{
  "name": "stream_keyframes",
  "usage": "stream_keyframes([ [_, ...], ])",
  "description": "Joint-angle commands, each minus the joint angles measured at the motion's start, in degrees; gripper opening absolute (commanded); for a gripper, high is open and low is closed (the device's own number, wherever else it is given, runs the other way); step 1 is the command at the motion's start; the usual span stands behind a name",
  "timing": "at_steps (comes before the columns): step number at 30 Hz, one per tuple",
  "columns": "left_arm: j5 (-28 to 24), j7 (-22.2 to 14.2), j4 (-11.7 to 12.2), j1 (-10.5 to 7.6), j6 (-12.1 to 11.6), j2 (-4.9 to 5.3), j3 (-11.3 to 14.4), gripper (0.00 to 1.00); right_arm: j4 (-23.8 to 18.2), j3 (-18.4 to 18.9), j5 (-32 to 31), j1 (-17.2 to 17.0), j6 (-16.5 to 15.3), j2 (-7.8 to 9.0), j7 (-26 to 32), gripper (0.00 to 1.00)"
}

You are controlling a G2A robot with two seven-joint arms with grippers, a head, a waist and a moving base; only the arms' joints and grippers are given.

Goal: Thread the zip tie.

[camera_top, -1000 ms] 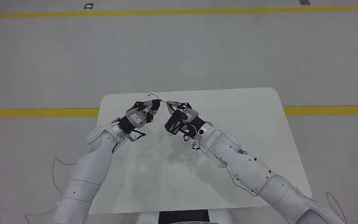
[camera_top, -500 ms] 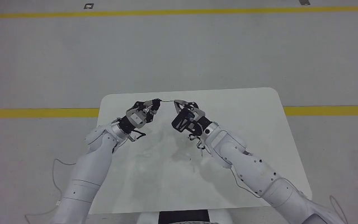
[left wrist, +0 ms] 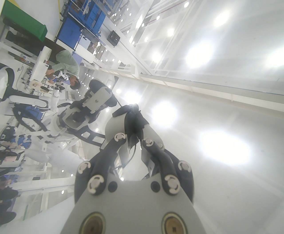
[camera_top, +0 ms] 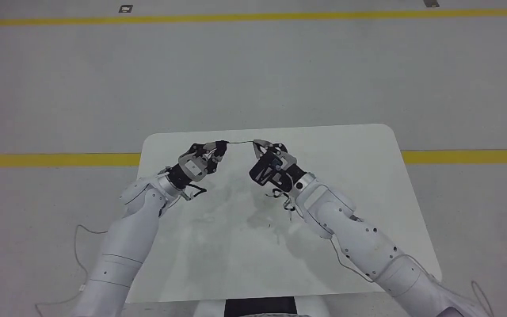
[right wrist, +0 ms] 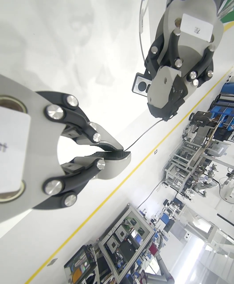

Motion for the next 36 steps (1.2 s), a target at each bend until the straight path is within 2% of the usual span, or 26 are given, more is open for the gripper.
stream_keyframes([
  [1, 0.00, 0.00, 0.00, 0.00, 0.00, 0.00, 0.00, 0.00, -0.19, 0.14, 0.00, -0.10, 0.07, 0.13, 0.04, 0.00],
  [36, 0.00, 0.00, 0.00, 0.00, 0.00, 0.00, 0.00, 0.00, -1.15, 1.98, 0.00, -1.91, 0.37, 1.09, 0.60, 0.00],
])
